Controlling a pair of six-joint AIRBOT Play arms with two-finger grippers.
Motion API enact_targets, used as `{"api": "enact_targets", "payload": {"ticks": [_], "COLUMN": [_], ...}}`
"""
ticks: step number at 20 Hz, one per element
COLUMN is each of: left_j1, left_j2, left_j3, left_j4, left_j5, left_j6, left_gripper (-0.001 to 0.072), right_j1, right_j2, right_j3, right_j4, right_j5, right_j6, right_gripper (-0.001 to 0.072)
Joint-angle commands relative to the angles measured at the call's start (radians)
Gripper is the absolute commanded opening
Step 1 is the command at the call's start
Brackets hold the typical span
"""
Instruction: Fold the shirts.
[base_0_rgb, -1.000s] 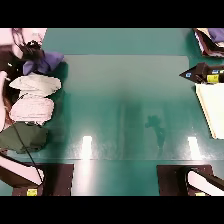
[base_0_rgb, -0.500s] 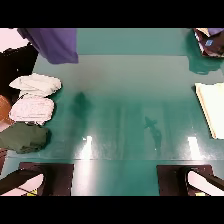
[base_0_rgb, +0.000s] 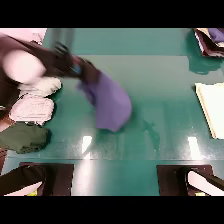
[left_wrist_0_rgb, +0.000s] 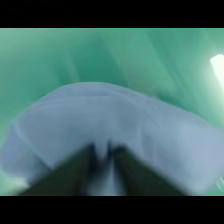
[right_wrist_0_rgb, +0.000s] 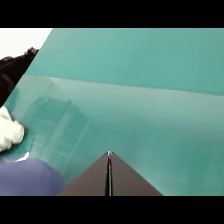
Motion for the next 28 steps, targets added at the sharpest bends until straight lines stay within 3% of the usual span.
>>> {"api": "enact_targets", "payload": {"ticks": [1,6,10,16,20,23,26,27,28], "left_j1": [-0.051,0.183,0.317,0.325,0.325,0.324,0.324,0.324,0.324], "left_j2": [-0.064,-0.06,-0.06,-0.108,-0.246,-0.312,-0.328,-0.328,-0.328], "left_j3": [-0.097,-0.111,-0.298,-0.597,-0.602,-0.601,-0.6,-0.596,-0.586], "left_j4": [-0.011,-0.041,-0.345,-0.792,-1.077,-1.19,-1.201,-1.201,-1.2], "left_j5": [0.041,-0.032,0.048,0.342,0.394,0.411,0.401,0.401,0.396], "left_j6": [-0.021,-0.013,0.112,0.274,0.427,0.484,0.487,0.487,0.487], "left_gripper": [0.0545,0.0548,0.0548,0.0547,0.0547,0.0547,0.0546,0.0505,0.0327], "right_j1": [0.001,0.001,0.001,0.001,0.001,0.001,0.001,0.001,0.001], "right_j2": [0.0,0.0,-0.001,-0.001,-0.001,-0.001,-0.001,-0.001,-0.001], "right_j3": [0.009,0.009,0.008,0.008,0.008,0.008,0.008,0.008,0.008], "right_j4": [0.0,0.0,-0.004,-0.006,-0.006,-0.006,-0.006,-0.006,-0.006], "right_j5": [0.054,0.068,0.066,0.067,0.083,0.101,0.099,0.1,0.101], "right_j6": [0.0,0.0,0.0,0.0,0.001,0.001,0.001,0.001,0.001], "right_gripper": [0.0014,0.0015,0.0015,0.0014,0.0014,0.0014,0.0014,0.0014,0.0014]}}
